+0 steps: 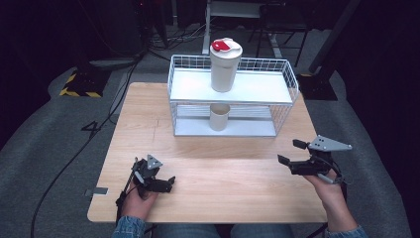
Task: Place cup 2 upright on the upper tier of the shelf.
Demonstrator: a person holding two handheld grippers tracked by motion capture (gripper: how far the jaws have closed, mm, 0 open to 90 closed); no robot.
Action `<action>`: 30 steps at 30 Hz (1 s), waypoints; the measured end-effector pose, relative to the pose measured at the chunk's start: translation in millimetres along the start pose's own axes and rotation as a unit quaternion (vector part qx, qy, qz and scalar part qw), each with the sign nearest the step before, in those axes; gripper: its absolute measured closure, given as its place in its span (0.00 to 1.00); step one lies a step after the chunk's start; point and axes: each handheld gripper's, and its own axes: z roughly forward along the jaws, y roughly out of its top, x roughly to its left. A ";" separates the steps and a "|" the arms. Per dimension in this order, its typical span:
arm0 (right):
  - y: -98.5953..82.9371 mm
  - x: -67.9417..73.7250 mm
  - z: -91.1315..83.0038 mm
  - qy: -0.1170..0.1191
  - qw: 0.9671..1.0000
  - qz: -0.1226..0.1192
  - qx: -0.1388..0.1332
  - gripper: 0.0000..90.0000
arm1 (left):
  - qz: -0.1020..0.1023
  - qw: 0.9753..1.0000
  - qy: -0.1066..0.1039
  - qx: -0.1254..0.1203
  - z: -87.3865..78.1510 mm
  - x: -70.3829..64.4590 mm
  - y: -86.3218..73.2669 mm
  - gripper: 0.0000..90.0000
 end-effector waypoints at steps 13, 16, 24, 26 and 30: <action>-45.7 -2.3 16.0 -0.010 0.999 0.032 0.033 0.15 | -0.001 1.000 0.000 0.000 0.2 0.0 0.2 0.00; -55.4 -3.8 21.7 -0.013 0.998 0.036 0.048 0.15 | -0.001 1.000 0.000 0.000 0.2 0.0 0.2 0.00; -70.9 -6.4 29.5 -0.023 0.996 0.041 0.072 0.14 | 0.000 1.000 0.000 0.001 0.1 0.1 0.3 0.00; -75.1 -7.5 31.3 -0.022 0.995 0.049 0.080 0.14 | -0.001 1.000 0.000 0.000 0.2 0.0 0.2 0.00; -81.5 -8.9 35.3 -0.023 0.994 0.055 0.090 0.14 | -0.001 1.000 0.000 0.000 0.2 0.0 0.2 0.00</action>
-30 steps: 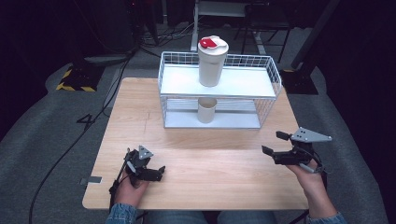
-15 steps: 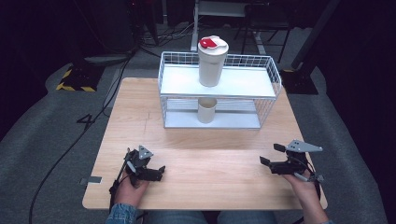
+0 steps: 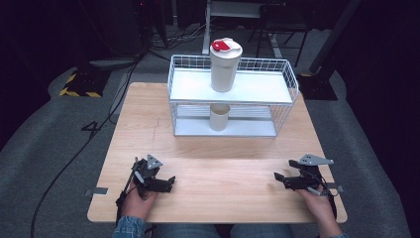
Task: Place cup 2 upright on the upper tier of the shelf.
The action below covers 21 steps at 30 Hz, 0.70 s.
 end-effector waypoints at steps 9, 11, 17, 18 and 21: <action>-5.8 0.2 9.2 -0.021 0.999 -0.013 0.030 0.14 | 0.000 1.000 0.000 0.000 0.0 0.0 0.0 0.00; -6.1 0.2 9.5 -0.024 0.999 -0.015 0.031 0.14 | 0.000 1.000 0.000 0.000 0.0 0.1 0.0 0.00; -6.8 0.7 10.8 -0.033 0.998 -0.025 0.037 0.13 | 0.000 1.000 0.000 0.000 0.0 0.0 0.0 0.00; -6.8 0.7 10.8 -0.033 0.998 -0.025 0.037 0.13 | 0.000 1.000 0.000 0.000 0.0 0.0 0.0 0.00; -6.6 1.5 12.1 -0.042 0.998 -0.020 0.040 0.08 | 0.000 1.000 0.000 0.000 0.0 0.0 0.0 0.00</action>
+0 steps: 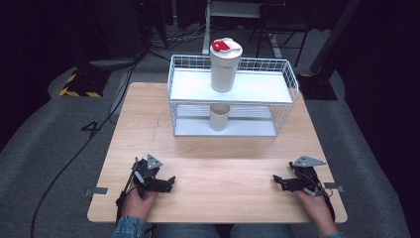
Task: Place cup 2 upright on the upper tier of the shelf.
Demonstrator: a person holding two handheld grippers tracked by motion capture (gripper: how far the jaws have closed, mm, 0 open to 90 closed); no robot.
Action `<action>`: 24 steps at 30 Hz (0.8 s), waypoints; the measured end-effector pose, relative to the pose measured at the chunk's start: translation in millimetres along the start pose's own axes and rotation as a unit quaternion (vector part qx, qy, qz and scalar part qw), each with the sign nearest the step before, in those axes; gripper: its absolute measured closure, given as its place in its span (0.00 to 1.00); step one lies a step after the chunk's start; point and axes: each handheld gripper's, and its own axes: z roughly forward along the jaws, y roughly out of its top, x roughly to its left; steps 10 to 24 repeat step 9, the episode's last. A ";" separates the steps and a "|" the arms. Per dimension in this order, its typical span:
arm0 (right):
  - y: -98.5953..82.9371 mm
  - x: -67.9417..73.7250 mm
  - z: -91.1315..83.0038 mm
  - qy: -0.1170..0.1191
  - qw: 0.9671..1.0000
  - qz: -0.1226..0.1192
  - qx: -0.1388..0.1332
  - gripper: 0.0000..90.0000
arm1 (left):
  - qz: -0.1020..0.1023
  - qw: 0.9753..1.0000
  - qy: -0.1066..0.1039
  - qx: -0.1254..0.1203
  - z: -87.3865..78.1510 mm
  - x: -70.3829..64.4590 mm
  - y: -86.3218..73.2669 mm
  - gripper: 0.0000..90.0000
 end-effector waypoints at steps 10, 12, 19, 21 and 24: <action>1.0 -1.2 2.3 -0.013 1.000 0.014 0.012 0.00 | 0.000 1.000 0.000 0.000 -0.1 0.0 0.0 0.00; 1.0 -1.2 2.3 -0.013 1.000 0.014 0.012 0.00 | 0.000 1.000 0.000 0.000 -0.1 0.0 0.0 0.00; 1.0 -1.2 2.3 -0.013 1.000 0.014 0.012 0.00 | 0.000 1.000 0.000 0.000 -0.1 0.0 0.0 0.00; 1.0 -1.2 2.3 -0.013 1.000 0.014 0.012 0.00 | 0.000 1.000 0.000 0.000 -0.1 0.0 0.0 0.00; 1.0 -1.2 2.3 -0.013 1.000 0.014 0.012 0.00 | 0.000 1.000 0.000 0.000 -0.1 0.0 0.0 0.00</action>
